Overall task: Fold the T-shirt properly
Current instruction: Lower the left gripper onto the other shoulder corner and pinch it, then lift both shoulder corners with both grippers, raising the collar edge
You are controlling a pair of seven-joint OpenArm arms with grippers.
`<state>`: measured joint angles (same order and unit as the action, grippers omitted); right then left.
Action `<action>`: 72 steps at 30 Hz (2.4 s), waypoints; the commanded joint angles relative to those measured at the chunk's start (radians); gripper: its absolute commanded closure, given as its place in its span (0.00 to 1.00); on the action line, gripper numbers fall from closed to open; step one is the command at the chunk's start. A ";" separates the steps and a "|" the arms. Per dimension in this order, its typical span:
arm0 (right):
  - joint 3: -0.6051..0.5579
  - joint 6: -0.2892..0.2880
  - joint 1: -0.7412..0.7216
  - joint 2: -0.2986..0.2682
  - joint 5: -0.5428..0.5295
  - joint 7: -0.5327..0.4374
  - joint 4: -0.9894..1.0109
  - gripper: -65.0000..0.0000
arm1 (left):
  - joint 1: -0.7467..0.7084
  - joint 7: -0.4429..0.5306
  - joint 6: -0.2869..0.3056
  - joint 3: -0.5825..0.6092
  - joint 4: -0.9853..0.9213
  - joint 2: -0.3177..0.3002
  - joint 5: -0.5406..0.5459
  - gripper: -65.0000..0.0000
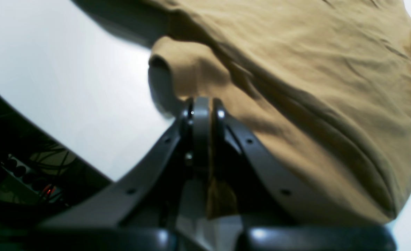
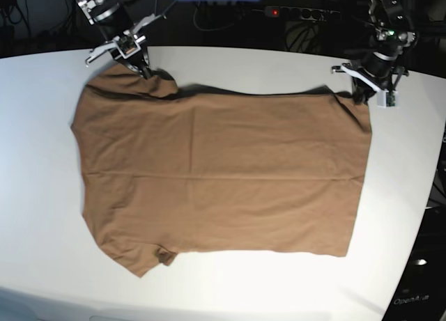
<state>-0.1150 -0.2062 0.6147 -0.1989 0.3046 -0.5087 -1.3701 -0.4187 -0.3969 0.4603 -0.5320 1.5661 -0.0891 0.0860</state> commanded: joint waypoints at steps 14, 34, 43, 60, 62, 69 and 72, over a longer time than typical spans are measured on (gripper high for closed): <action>0.011 -0.011 0.030 -0.049 0.078 0.272 -0.058 0.99 | -0.015 -0.027 -0.005 -0.089 0.106 0.039 -0.015 0.94; 0.013 -0.011 0.020 -0.043 0.247 0.273 -0.177 0.99 | -0.006 -0.027 -0.005 -0.092 0.107 0.042 -0.015 0.94; 0.013 -0.006 0.004 -0.009 0.364 0.269 -0.234 0.99 | -0.006 -0.027 -0.005 -0.092 0.113 0.042 -0.015 0.94; 0.038 -0.039 0.070 -0.015 0.474 0.328 -0.443 0.99 | -0.006 -0.029 -0.005 -0.090 0.181 0.064 -0.019 0.94; 0.038 -0.039 0.070 -0.015 0.488 0.328 -0.447 0.99 | -0.006 -0.029 -0.005 -0.090 0.181 0.064 -0.018 0.94; 0.036 -0.040 0.038 -0.021 0.526 0.327 -0.450 0.99 | -0.004 -0.029 -0.005 -0.089 0.182 0.064 -0.015 0.94; 0.036 -0.040 0.029 -0.023 0.531 0.327 -0.450 0.99 | -0.004 -0.029 -0.005 -0.089 0.204 0.064 -0.015 0.94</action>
<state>-0.0826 -0.2592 0.6331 -0.2150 0.8394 -0.1680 -1.8027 -0.4274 -0.4580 0.4564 -0.6193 1.7443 -0.0166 0.0563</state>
